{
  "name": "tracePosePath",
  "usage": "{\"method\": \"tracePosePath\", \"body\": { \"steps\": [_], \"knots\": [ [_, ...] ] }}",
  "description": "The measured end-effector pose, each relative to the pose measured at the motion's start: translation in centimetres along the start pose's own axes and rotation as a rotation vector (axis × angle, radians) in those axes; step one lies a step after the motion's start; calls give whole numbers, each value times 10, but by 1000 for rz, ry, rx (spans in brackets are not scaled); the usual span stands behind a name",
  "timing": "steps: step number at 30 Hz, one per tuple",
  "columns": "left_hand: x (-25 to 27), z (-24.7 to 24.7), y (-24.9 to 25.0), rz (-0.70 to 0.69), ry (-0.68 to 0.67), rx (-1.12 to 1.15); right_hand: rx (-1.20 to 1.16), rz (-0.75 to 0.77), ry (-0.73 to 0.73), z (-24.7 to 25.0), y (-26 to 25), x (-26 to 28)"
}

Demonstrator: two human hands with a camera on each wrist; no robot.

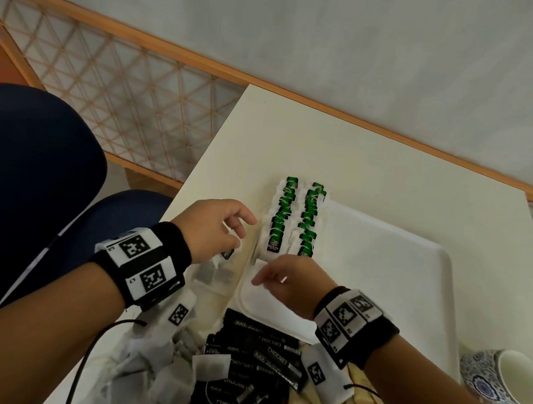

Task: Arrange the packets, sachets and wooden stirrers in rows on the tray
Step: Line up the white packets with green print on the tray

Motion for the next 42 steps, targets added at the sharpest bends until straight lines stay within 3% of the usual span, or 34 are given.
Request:
{"method": "tracePosePath", "body": {
  "steps": [5, 7, 9, 13, 16, 20, 27, 33, 42],
  "knots": [
    [2, 3, -3, -1, 1, -6, -93, 38, 318, 10, 12, 5],
    [3, 4, -6, 5, 3, -9, -118, 39, 375, 17, 15, 9],
    [4, 3, -8, 12, 4, -9, -88, 30, 291, 19, 13, 12],
    [6, 1, -8, 15, -5, -13, 197, -95, -92, 1, 12, 15],
    [6, -1, -8, 13, -12, -9, 275, -155, -195, -11, 16, 16],
    [6, 0, -9, 11, -8, -12, 302, -132, -146, -10, 13, 16],
    [5, -4, -12, 16, -20, -15, 154, -141, 118, 12, 15, 12],
    [4, -5, -11, 9, -23, -2, 122, -9, -63, -9, 11, 16],
    [3, -6, -6, -15, -28, -5, 103, 24, 15, -14, 14, 3]
  ]
}}
Point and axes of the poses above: each hand's wrist, its own x-axis away from the middle knuckle, its own z-axis out of the back of the hand, y = z × x, the point moved 5 cm from there along -x, towards the middle knuckle, and after that the axes turned 10 degrees about -z, right-handed, at the moved point
